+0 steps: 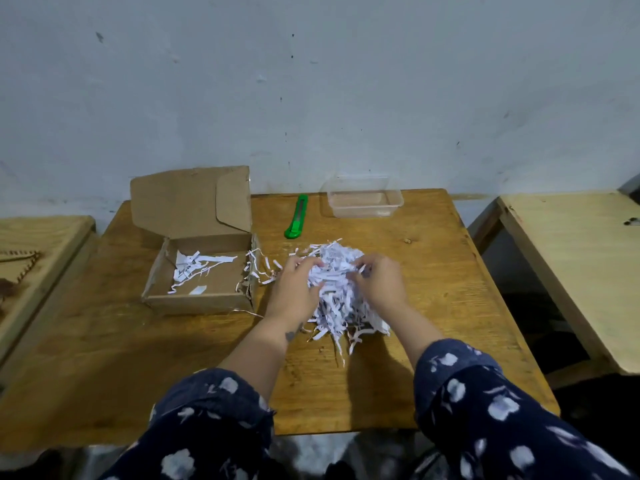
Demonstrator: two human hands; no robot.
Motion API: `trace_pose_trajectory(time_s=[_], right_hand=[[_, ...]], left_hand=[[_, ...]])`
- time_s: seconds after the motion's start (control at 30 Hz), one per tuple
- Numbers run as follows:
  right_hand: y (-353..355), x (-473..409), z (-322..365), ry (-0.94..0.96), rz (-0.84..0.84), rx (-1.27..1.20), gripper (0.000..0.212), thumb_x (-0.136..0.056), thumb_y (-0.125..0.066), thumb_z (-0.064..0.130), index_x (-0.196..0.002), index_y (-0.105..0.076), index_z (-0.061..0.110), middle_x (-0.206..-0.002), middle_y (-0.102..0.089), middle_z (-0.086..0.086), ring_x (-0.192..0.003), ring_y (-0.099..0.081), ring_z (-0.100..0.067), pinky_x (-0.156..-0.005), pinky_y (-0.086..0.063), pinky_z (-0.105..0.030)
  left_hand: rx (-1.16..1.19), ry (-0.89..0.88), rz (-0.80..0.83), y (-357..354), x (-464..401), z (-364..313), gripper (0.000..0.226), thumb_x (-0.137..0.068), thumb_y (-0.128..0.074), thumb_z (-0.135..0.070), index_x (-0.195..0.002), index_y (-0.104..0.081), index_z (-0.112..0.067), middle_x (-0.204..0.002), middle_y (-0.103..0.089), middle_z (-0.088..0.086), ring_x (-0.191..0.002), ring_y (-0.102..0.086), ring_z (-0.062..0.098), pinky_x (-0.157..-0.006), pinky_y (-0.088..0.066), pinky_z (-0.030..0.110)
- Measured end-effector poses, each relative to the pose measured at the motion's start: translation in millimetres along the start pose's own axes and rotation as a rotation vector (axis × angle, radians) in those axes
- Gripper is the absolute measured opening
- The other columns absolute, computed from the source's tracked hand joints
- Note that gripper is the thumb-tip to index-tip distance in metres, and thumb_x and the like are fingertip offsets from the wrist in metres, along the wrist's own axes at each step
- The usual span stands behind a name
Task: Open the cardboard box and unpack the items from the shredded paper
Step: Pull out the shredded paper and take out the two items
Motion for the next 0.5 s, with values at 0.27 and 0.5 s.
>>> trace_pose_trajectory(time_s=[0.27,0.5], right_hand=[[34,-5,-31,-0.201,-0.139,-0.088,0.025,-0.088,-0.064,0.012,-0.112,-0.064,0.005,-0.078,-0.06,-0.003,-0.055,-0.057,-0.01,-0.041,-0.04,-0.017],[24,7,-17,-0.135,0.197,-0.268,0.043,-0.09,-0.061,0.012,-0.131,-0.053,0.019,-0.133,-0.051,-0.01,-0.09,-0.061,-0.017,-0.064,-0.05,-0.021]], left_hand=[[-0.052,0.111,-0.109,14,5,26,0.049,-0.087,-0.048,0.008,-0.118,-0.057,-0.03,-0.129,-0.042,-0.003,-0.089,-0.058,0.024,-0.076,-0.053,0.038],[-0.129,-0.09,-0.118,18,14,-2,0.052,-0.086,-0.055,-0.027,-0.136,-0.041,-0.034,-0.152,-0.029,-0.009,-0.145,-0.017,0.018,-0.118,-0.007,0.046]])
Point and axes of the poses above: each hand's wrist, its own x-axis away from the middle knuckle, its own y-axis out of the back of the hand, z = x × y, the point moved 3 cm from there along -x, towards the middle knuckle
